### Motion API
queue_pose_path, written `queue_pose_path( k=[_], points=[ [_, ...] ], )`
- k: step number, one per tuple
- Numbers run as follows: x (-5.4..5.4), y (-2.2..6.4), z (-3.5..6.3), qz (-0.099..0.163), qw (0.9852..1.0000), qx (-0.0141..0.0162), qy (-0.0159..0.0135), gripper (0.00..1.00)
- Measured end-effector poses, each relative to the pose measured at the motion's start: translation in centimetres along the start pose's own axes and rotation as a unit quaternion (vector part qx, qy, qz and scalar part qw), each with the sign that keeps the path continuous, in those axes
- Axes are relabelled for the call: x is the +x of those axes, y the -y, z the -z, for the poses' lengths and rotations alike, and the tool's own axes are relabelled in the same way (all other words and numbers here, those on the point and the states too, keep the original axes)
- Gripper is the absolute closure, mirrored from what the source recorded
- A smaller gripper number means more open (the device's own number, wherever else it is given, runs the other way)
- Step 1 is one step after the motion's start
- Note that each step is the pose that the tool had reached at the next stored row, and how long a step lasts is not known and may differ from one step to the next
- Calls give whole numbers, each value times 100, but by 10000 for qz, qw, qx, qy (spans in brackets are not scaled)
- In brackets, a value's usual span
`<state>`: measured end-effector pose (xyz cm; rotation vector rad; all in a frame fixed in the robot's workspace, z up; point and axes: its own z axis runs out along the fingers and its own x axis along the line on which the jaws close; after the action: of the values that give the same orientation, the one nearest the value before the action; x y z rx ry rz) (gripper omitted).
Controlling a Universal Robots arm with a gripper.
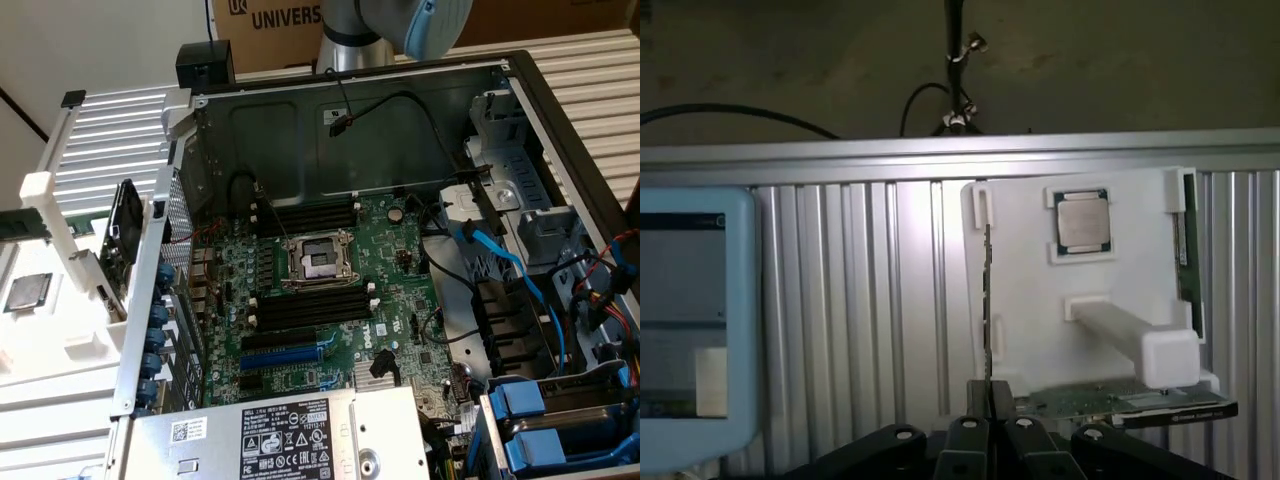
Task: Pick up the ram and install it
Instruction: 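Pick up the ram and move it above insertion slot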
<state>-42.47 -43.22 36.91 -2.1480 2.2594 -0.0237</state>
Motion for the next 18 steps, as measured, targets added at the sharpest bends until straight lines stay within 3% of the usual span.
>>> queue_pose_path(
  k=[7,18],
  points=[
    [23,323,147,0,10000,-1,1,87],
    [20,830,224,0,10000,-6,0,87]
  ],
)
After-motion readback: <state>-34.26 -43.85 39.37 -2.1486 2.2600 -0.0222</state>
